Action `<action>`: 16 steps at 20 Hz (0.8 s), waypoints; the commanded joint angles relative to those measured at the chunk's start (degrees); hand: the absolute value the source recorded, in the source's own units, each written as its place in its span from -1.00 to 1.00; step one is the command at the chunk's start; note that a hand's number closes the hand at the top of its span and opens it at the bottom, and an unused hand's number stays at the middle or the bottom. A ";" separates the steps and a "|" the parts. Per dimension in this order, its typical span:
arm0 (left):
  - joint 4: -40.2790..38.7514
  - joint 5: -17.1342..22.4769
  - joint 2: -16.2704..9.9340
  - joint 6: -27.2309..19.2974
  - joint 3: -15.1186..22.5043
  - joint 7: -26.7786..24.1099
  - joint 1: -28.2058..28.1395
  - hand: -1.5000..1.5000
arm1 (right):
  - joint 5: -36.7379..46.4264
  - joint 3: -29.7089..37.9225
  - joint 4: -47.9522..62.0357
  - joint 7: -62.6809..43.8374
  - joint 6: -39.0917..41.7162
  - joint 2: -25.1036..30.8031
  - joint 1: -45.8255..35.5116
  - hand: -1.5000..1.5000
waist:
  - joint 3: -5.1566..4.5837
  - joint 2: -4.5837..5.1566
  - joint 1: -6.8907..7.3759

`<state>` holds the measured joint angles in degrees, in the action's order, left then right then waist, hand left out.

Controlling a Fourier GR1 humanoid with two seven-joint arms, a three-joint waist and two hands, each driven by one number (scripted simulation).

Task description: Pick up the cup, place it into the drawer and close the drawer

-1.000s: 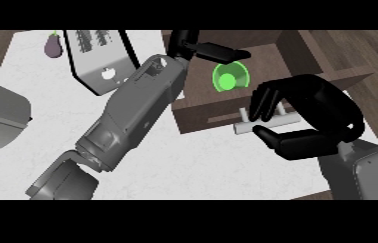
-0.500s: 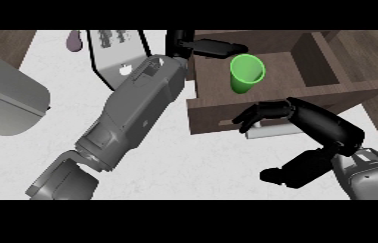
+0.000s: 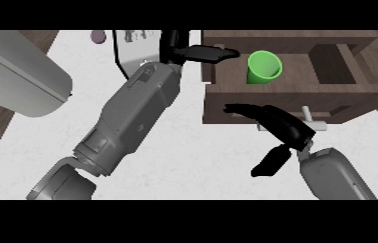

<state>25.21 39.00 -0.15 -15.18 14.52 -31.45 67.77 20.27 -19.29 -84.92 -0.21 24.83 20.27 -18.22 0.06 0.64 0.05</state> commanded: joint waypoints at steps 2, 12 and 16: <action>4.05 -0.16 -0.90 1.90 -0.05 -1.77 -5.78 -1.00 | 7.85 -3.02 17.57 7.30 -4.02 -2.02 -3.92 -1.00 | 0.02 -0.28 2.89; 11.77 0.83 -6.95 7.16 -0.06 2.02 -12.06 -1.00 | 8.13 7.74 46.09 20.67 -13.55 -3.29 -21.11 1.00 | 0.21 0.61 6.78; 13.29 0.87 -8.23 10.45 0.62 1.44 -16.33 -1.00 | 5.57 13.15 51.49 22.20 -15.03 -1.82 -28.01 1.00 | 0.21 1.08 8.09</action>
<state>36.84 39.55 -7.02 -7.61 14.77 -30.40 54.56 27.80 -10.76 -39.44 19.95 11.11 17.65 -39.88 0.25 1.30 6.96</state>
